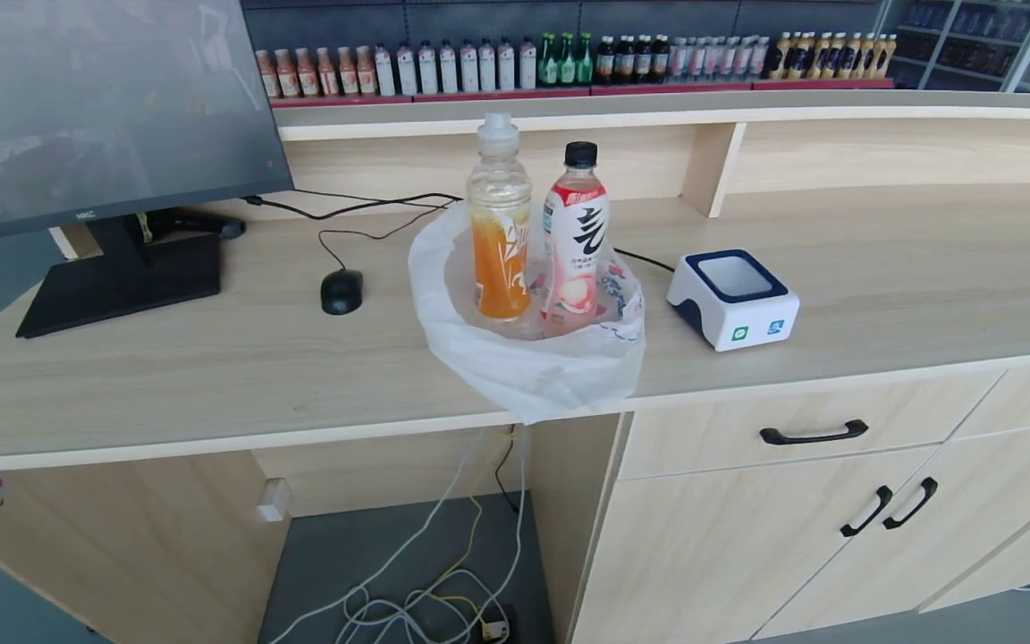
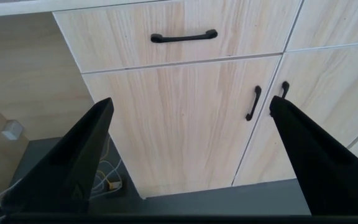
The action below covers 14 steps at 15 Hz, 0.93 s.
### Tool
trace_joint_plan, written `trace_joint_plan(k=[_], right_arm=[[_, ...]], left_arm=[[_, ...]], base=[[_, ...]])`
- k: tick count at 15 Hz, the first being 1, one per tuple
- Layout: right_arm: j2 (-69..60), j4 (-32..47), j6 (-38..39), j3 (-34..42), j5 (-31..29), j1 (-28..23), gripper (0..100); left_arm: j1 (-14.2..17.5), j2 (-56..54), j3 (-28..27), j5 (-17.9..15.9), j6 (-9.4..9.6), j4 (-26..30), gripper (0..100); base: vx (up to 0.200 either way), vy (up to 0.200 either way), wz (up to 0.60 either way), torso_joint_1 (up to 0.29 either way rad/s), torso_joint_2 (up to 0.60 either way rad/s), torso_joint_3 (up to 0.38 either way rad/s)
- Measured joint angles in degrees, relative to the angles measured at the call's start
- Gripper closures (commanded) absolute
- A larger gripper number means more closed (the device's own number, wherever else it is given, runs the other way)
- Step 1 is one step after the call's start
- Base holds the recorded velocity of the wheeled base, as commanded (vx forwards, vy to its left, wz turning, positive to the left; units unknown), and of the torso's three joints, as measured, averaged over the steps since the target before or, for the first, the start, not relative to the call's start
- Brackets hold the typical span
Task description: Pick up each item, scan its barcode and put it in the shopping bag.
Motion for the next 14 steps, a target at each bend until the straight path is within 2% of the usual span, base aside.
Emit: trace_joint_plan(k=[3,7,14], right_arm=[[0.00,0.00,-0.17,0.02,0.00,0.01,0],[0.00,0.02,-0.98,0.02,0.16,0.04,0],[0.00,0.05,-0.84,0.02,0.20,-0.02,0]], left_arm=[[0.00,0.00,0.00,0.00,0.00,-0.02,0],[0.00,0.00,0.00,0.00,-0.02,-0.02,0],[-0.05,0.00,0.00,0.02,-0.11,0.00,0]], base=[[0.000,-0.200,0.00,0.009,0.00,0.005],[0.000,-0.200,0.60,0.000,0.00,0.002],[0.000,-0.200,0.00,0.002,0.00,0.000]])
